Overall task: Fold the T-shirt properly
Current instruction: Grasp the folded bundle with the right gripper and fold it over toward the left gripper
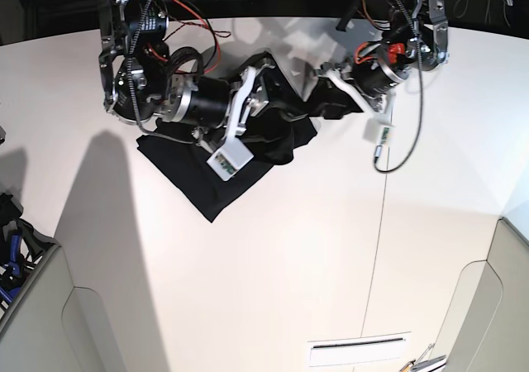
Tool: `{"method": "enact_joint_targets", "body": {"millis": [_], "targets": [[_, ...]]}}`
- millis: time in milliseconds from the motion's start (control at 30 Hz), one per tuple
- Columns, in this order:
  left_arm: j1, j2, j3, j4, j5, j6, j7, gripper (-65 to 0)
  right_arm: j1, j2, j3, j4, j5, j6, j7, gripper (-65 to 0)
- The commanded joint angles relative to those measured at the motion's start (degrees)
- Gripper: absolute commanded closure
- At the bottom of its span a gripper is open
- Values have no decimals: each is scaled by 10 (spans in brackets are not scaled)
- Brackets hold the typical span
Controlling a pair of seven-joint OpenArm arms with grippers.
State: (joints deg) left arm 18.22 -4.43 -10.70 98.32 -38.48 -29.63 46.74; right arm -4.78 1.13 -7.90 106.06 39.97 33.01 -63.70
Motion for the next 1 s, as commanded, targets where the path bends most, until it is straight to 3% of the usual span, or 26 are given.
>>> {"method": "enact_joint_targets", "body": {"millis": [0, 133, 233, 367, 433, 533, 567, 700, 833, 967], "targets": [[-3, -2, -17, 11, -2, -2, 1, -292, 8, 0, -6, 10, 25, 2, 13, -328], [-3, -3, -78, 24, -9, -16, 28, -292, 8, 0, -27, 10, 52, 2, 9, -328], [-1, -13, -115, 30, -59, -39, 52, -292, 8, -1, -38, 10, 73, 3, 10, -328], [1, -25, -152, 45, -102, -53, 76, -284, 16, -3, -35, 12, 42, 4, 44, -318], [9, -28, -165, 62, -129, -73, 85, -276, 24, -3, -21, 12, 8, 2, 76, -246], [31, -31, -167, 96, -165, -83, 86, -275, 42, -3, 14, 12, -43, -4, 100, -34], [38, -31, -167, 106, -170, -85, 86, -275, 49, -3, 29, 12, -60, -5, 100, 0], [50, -31, -166, 119, -173, -86, 88, -275, 76, -2, 98, 12, -111, -8, 102, 0], [57, -30, -166, 118, -175, -86, 93, -275, 80, 14, 150, 6, -108, -14, 103, 0], [57, -30, -151, 118, -175, -86, 88, -275, 79, 27, 153, -27, -96, -13, 103, 0]]}}
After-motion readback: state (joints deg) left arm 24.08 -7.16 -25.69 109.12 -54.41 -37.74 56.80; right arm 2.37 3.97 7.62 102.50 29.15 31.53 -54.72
